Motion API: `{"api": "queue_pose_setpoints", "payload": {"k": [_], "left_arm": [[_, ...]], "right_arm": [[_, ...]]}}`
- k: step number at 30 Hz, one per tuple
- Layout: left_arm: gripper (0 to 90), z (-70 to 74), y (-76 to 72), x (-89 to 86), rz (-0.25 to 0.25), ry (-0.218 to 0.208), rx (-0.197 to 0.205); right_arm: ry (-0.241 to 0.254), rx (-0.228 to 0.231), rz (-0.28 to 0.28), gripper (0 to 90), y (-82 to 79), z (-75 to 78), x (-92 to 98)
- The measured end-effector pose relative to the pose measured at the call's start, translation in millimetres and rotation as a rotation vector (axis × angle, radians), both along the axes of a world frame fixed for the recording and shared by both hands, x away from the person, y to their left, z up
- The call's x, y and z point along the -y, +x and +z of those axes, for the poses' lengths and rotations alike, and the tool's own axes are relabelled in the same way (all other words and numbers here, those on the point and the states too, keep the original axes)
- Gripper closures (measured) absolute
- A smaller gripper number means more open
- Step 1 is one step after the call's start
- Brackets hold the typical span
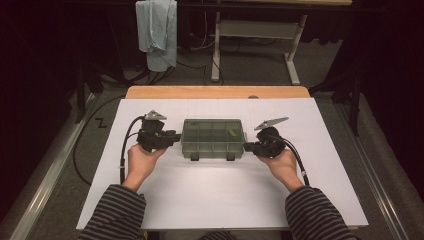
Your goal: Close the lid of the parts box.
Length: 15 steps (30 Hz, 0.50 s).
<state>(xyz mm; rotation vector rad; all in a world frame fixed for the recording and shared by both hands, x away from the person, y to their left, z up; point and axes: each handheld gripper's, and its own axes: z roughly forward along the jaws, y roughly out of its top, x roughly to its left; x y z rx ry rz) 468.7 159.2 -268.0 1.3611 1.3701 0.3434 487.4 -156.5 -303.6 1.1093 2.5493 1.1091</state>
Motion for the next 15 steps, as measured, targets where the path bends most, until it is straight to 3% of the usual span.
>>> {"api": "queue_pose_setpoints", "payload": {"k": [4,8,15], "left_arm": [[68.9,-0.6,-1.2,4.0,-0.004,0.015,0.002],[68.9,-3.5,0.4,5.1,-0.012,0.001,-0.003],[68.8,-3.6,-2.7,9.3,-0.024,0.019,-0.001]], "right_arm": [[0.019,0.009,0.011,89.1,-0.5,1.2,-0.1],[-0.002,0.002,0.011,89.1,0.2,-1.0,-1.5],[0.005,0.002,0.011,89.1,-1.2,-0.5,-1.2]]}}
